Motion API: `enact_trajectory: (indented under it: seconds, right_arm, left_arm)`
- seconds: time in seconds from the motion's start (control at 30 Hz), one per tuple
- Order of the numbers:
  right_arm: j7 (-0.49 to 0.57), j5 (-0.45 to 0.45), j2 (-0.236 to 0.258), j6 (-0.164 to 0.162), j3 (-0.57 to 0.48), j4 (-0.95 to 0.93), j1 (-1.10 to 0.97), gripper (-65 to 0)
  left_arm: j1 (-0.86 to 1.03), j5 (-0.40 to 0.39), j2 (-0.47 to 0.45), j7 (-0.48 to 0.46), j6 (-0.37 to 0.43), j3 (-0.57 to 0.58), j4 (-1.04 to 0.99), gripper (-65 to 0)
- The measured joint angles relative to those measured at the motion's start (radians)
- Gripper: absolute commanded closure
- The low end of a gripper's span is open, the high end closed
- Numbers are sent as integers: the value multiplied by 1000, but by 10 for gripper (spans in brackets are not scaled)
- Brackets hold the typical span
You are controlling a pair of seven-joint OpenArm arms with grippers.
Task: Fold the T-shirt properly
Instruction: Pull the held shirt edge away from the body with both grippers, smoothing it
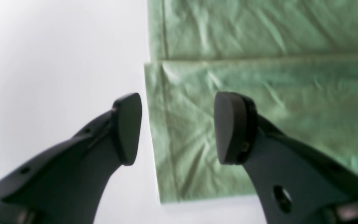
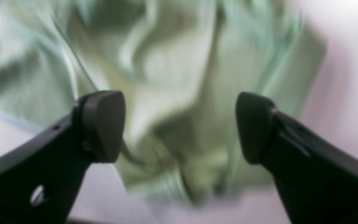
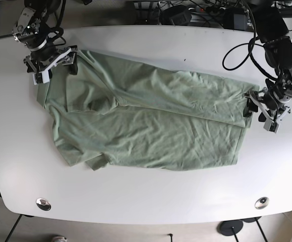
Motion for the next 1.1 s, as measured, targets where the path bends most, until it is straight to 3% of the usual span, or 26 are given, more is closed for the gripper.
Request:
enact_trajectory:
  seconds: [0.23,0.43,0.53,0.63,0.67,0.73,0.77,1.1]
  right_arm:
    - [3,46,-20,24,58,23,-99,-533]
    - [2,55,-19,23,60,-59,-93,-520]
    - [7,56,-19,23,58,-103,-73,-407]
    - [5,56,-16,23,58,-132,-65,-244]
    - [4,55,-14,23,58,-136,-63,-155]
    - [6,57,-14,23,57,-136,-57,-43]
    - [7,57,-14,23,52,-136,-55,-19]
    - [6,57,6,24,56,-136,-51,-22]
  left_arm:
    - [177,-3,8,-74,-3,-65,139,-319]
    - [182,-11,11,-82,-5,-105,123,-319]
    - [180,5,4,-97,0,-125,63,-319]
    - [180,0,10,-154,0,-122,17,-321]
    - [177,-4,10,-167,0,-118,-12,-322]
    - [167,-3,11,-158,0,-117,-50,-322]
    - [158,5,10,-155,0,-118,-67,-322]
    - [126,-8,40,-179,0,-114,-196,-321]
